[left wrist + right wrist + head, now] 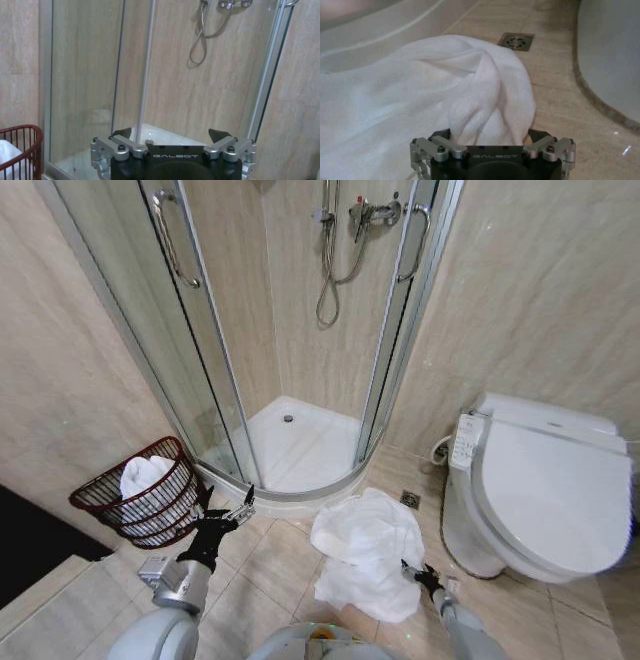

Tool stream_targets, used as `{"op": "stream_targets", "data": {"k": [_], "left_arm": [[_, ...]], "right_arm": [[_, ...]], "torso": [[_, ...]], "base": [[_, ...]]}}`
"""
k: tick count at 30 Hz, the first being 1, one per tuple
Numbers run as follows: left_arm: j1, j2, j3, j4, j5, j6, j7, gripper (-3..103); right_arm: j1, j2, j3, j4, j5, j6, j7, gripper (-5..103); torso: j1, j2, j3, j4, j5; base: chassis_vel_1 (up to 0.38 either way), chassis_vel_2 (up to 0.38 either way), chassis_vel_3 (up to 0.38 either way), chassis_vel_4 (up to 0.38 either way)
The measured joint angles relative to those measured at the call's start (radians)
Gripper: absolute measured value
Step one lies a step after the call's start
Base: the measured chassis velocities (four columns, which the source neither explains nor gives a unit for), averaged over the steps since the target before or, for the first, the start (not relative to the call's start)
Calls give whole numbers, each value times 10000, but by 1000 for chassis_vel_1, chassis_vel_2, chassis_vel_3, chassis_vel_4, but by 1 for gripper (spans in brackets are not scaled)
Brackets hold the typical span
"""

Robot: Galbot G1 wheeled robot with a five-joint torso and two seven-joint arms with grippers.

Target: Discard the used towel into the hamper.

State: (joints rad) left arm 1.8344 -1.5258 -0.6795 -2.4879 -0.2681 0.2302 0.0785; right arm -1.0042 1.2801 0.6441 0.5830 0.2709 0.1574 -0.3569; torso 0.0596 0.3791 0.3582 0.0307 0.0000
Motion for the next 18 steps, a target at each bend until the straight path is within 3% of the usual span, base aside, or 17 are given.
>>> {"op": "stream_targets", "data": {"k": [6, 18], "left_arm": [[1, 0, 0, 0, 0, 1, 0, 100], [1, 0, 0, 0, 0, 0, 0, 100]], "right_arm": [[632, 104, -111, -325, 247, -603, 181, 100], [1393, 867, -525, -262, 436, -1048, 241, 100]], "torso": [[-117, -301, -183, 0, -1], [-282, -740, -460, 0, -3]], "base": [[0, 0, 0, 0], [0, 0, 0, 0]]}}
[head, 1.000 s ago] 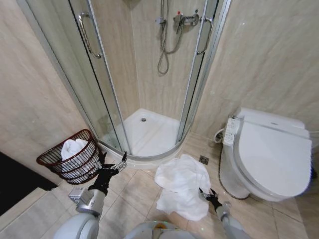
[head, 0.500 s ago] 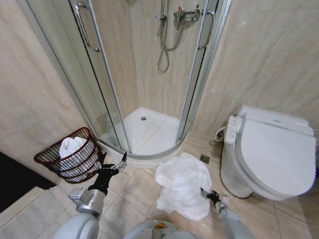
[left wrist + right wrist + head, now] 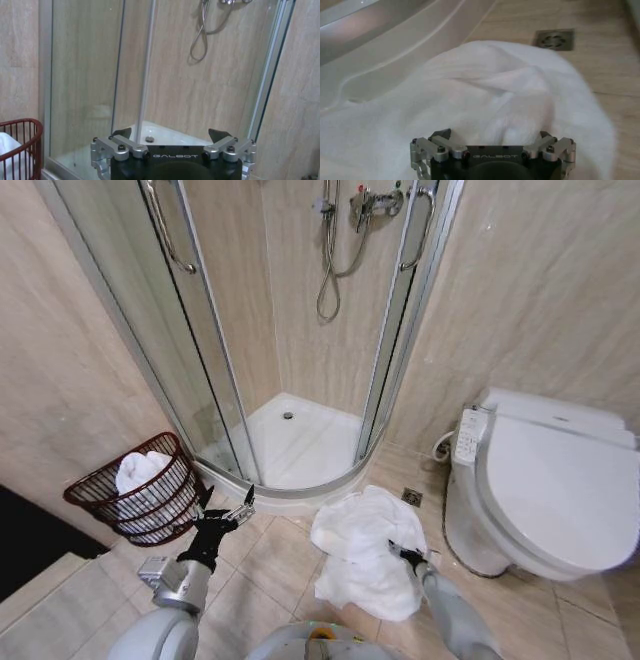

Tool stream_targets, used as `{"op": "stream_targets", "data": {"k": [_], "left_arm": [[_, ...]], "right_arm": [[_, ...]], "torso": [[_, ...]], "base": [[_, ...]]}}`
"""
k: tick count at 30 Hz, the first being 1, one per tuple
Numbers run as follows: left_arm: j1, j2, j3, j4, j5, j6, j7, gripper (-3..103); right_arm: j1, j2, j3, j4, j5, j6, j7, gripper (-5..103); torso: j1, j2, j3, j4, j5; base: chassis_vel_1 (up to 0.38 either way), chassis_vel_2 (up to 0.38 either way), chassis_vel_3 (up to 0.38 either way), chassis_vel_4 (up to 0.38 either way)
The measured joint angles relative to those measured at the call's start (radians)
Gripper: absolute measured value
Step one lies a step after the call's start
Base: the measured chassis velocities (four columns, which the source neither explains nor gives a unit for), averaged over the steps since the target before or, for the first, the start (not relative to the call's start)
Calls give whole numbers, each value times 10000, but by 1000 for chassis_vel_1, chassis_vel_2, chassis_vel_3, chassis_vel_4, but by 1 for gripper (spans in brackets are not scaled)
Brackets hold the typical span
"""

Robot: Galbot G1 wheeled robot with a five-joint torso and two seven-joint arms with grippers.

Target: Discard the used towel into the hamper.

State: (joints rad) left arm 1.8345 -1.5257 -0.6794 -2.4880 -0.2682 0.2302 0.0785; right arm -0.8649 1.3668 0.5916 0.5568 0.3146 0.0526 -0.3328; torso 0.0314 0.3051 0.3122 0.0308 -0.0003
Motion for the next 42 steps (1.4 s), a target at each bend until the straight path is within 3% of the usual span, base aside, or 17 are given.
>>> {"op": "stream_targets", "data": {"k": [6, 18, 21, 24, 32, 35, 42], "left_arm": [[0, 0, 0, 0, 0, 0, 0, 100], [-1, 0, 0, 0, 0, 0, 0, 100], [0, -1, -1, 0, 0, 0, 0, 100], [0, 0, 0, 0, 0, 0, 0, 100], [0, 0, -1, 0, 0, 0, 0, 100], [-1, 0, 0, 0, 0, 0, 0, 100], [0, 0, 0, 0, 0, 0, 0, 100]], "right_arm": [[135, 447, -209, 82, -212, -196, 465, 100], [38, 542, -368, 429, -645, -403, 673, 96], [-67, 438, -349, 452, -755, -339, 661, 89], [-183, 343, -319, 540, -923, -255, 625, 73], [-426, 228, -333, 989, -1220, -153, 560, 50], [-478, 177, -349, 1100, -1243, -136, 471, 34], [-714, 31, -319, 1622, -1156, 34, 348, 20]], "torso": [[-99, -274, -174, 0, 2], [-259, -702, -444, 1, 2], [-300, -817, -519, 1, 2], [-308, -985, -645, 1, -1], [-310, -1166, -809, 0, 3], [-311, -1177, -824, 1, 5], [-311, -1156, -813, 0, 8]], "base": [[0, 0, 0, 0], [0, 0, 0, 0], [0, 0, 0, 0], [0, 0, 0, 0], [0, 0, 0, 0], [0, 0, 0, 0], [0, 0, 0, 0]]}}
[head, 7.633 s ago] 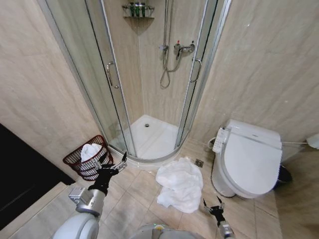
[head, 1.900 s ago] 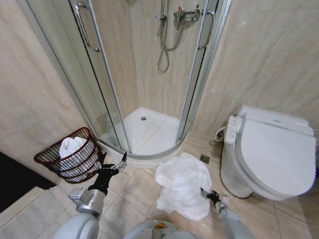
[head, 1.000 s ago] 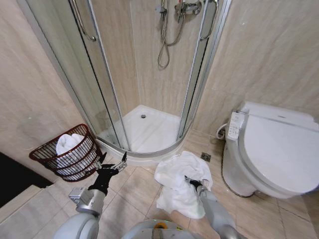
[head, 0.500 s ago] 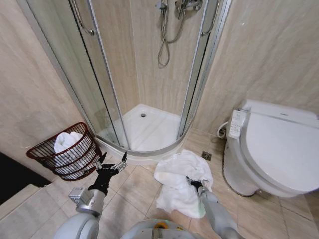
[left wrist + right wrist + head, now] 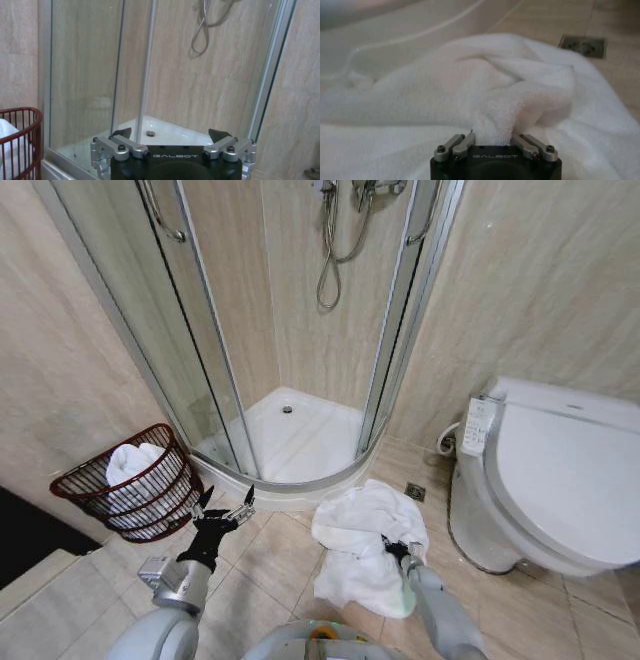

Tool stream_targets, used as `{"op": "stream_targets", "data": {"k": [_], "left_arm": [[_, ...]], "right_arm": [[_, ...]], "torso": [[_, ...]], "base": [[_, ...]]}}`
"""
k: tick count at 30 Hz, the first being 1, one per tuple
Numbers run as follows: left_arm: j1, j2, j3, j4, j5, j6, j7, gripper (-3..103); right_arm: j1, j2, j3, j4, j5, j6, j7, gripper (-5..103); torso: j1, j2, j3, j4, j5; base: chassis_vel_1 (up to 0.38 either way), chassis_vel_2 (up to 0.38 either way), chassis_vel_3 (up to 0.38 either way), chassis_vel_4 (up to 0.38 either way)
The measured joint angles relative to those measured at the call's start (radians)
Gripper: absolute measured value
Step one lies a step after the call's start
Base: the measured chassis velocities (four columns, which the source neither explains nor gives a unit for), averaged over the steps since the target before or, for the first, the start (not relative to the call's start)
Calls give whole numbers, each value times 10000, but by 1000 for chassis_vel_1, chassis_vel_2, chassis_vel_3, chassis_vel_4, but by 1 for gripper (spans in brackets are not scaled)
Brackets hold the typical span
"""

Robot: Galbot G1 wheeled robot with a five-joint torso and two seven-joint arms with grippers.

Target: Discard the used towel into the hamper.

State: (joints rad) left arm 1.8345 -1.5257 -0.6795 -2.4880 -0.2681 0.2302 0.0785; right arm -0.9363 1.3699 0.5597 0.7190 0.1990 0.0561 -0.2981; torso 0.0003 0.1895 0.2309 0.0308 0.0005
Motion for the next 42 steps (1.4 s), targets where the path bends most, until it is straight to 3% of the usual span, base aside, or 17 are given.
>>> {"op": "stream_targets", "data": {"k": [15, 22, 26, 29, 31, 42], "left_arm": [[0, 0, 0, 0, 0, 0, 0, 100], [0, 0, 0, 0, 0, 0, 0, 100], [0, 0, 0, 0, 0, 0, 0, 100], [0, 0, 0, 0, 0, 0, 0, 100], [0, 0, 0, 0, 0, 0, 0, 100], [0, 0, 0, 0, 0, 0, 0, 100]], "right_arm": [[-1039, -495, -43, 3222, 493, 372, 75, 18], [-1770, -722, -79, 5708, 792, 184, 226, 18], [-2734, -997, 26, 8691, 813, 78, 398, 18], [-2982, -1083, 90, 9515, 860, 17, 449, 18], [-3346, -1181, 172, 10737, 964, -101, 539, 18], [-4092, -1767, 603, 14173, 1504, -372, 788, 18]], "torso": [[-2, 52, 33, 1, -5], [-2, 63, 42, 1, -6], [-3, 72, 49, 0, -2], [-3, 76, 49, 0, -13], [-3, 78, 53, 0, 1], [-3, 87, 59, 0, -6]], "base": [[0, 0, 0, 0], [0, 0, 0, 0], [0, 0, 0, 0], [0, 0, 0, 0], [0, 0, 0, 0], [0, 0, 0, 0]]}}
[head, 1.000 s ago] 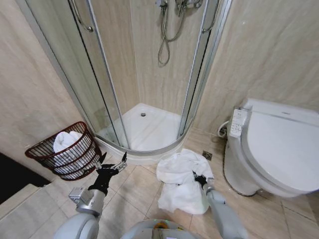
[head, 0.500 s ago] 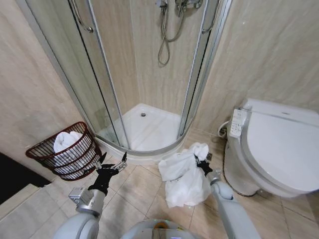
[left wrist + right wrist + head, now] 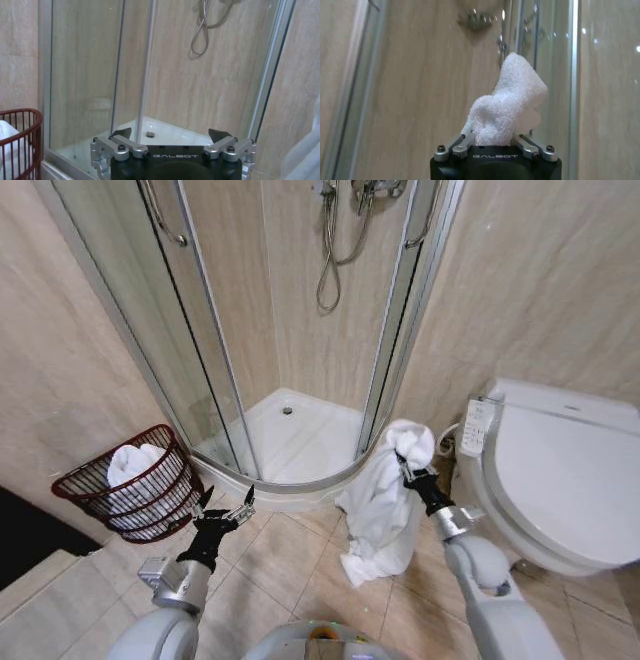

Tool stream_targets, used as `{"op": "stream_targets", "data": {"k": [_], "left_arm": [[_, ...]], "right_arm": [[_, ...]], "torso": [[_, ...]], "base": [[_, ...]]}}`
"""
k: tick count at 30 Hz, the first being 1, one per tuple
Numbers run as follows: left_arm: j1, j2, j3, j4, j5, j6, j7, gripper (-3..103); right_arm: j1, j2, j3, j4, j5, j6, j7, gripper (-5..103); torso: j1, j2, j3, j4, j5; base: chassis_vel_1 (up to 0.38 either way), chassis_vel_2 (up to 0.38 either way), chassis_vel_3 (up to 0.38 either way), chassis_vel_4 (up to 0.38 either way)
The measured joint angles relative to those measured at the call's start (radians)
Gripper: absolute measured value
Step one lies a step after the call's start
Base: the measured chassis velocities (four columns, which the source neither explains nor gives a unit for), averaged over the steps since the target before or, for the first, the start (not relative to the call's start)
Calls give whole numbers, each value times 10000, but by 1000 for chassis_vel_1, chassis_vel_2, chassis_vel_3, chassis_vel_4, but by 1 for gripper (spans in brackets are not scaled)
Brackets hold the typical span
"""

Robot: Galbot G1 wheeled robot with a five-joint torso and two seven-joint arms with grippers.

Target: Discard the used towel into the hamper.

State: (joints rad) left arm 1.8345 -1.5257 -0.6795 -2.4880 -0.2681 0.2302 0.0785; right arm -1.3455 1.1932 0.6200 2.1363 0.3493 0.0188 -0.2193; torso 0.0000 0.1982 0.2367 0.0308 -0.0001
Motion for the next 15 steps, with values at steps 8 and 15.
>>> {"op": "stream_targets", "data": {"k": [8, 15], "left_arm": [[0, 0, 0, 0, 0, 0, 0, 100], [0, 0, 0, 0, 0, 0, 0, 100]], "right_arm": [[-369, -200, 146, 1697, 449, -275, 294, 18], [-523, -232, 227, 2275, 432, -293, 301, 18]], "torso": [[0, 4, 2, 0, 1], [4, 119, 79, 1, 1]], "base": [[0, 0, 0, 0], [0, 0, 0, 0]]}}
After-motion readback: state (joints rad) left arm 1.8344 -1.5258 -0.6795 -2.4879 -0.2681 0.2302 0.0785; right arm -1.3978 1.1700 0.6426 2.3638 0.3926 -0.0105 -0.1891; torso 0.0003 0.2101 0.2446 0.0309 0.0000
